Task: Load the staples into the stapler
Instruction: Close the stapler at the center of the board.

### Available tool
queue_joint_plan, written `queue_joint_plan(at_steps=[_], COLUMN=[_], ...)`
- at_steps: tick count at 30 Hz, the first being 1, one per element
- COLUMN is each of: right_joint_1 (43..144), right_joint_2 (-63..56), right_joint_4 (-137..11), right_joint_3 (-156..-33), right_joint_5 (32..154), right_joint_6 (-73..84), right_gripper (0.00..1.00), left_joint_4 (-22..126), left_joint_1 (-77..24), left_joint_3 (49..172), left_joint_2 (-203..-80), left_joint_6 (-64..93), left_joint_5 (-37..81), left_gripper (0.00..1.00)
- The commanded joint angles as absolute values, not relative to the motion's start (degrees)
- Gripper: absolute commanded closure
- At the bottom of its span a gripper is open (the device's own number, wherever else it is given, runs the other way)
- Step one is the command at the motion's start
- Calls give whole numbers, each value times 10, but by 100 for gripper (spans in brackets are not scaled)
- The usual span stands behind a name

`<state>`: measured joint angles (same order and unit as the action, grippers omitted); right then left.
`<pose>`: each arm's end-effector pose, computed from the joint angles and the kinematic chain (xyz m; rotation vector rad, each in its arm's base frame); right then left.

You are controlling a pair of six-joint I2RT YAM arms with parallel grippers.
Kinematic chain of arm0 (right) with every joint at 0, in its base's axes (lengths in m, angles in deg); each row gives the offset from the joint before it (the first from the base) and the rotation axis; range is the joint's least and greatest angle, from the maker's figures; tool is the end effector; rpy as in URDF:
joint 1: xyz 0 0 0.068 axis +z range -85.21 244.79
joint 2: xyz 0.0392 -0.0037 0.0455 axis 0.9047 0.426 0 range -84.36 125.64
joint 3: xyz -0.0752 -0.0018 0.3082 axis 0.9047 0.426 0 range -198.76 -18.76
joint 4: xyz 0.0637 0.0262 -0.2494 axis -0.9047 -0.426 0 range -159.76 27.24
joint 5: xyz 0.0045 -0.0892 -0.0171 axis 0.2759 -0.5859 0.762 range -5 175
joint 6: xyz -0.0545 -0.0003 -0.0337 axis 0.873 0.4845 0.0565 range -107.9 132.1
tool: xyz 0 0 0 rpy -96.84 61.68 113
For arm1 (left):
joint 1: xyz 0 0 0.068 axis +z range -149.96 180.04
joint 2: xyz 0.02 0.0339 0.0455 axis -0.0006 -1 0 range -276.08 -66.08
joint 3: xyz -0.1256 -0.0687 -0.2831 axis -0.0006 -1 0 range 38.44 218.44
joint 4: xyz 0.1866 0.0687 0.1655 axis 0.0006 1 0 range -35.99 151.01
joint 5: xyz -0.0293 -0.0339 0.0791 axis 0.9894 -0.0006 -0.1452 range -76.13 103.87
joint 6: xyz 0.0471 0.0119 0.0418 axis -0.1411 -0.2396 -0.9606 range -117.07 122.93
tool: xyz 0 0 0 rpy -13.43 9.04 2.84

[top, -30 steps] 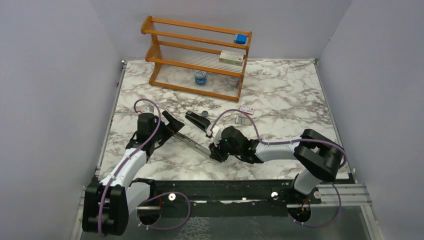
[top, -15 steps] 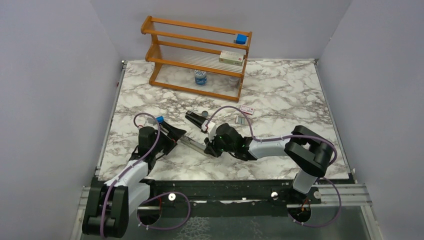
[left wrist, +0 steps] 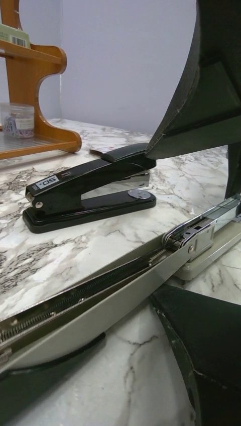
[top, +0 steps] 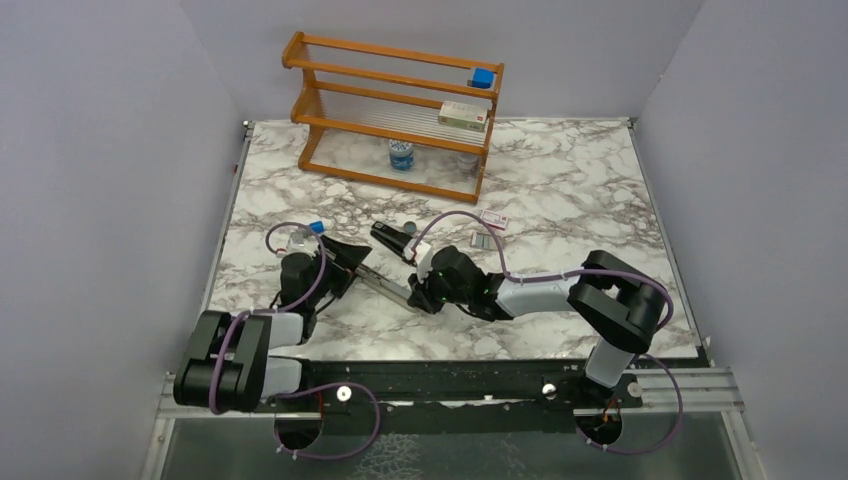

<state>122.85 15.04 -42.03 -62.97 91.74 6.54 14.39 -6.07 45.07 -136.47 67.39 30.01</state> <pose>0.1854 0.3083 0.1846 -1.0665 2.0036 0.7432 0.1854 -0.0337 0.1648 -0.8680 1.9558 -1.0439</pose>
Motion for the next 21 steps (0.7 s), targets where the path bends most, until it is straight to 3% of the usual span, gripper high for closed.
queue_joint_plan(at_steps=[1,6,11,17,21], right_joint_1=[1232,1231,1231,1231,1232], right_joint_2=[166,176,181,187,195], right_joint_4=[-446,-461,-467,-473,-476], right_joint_3=[-636,-643,-646,-654,-661], right_joint_5=[924,927,920,913,915], right_joint_6=[63,69,74,75,75], right_gripper=[99,99,99,99,99], left_joint_4=[-8,-266,-376,-216,-8], left_joint_1=[-59,-55,-55,-55,-55], left_joint_3=[435,436,449,465,513], left_joint_2=[-1470,-1603,-1652,-1525,-1394], left_joint_6=[715,766,761,659,546], left_joint_5=[275,305,347,361,345], left_gripper=[1,3,17,20,14])
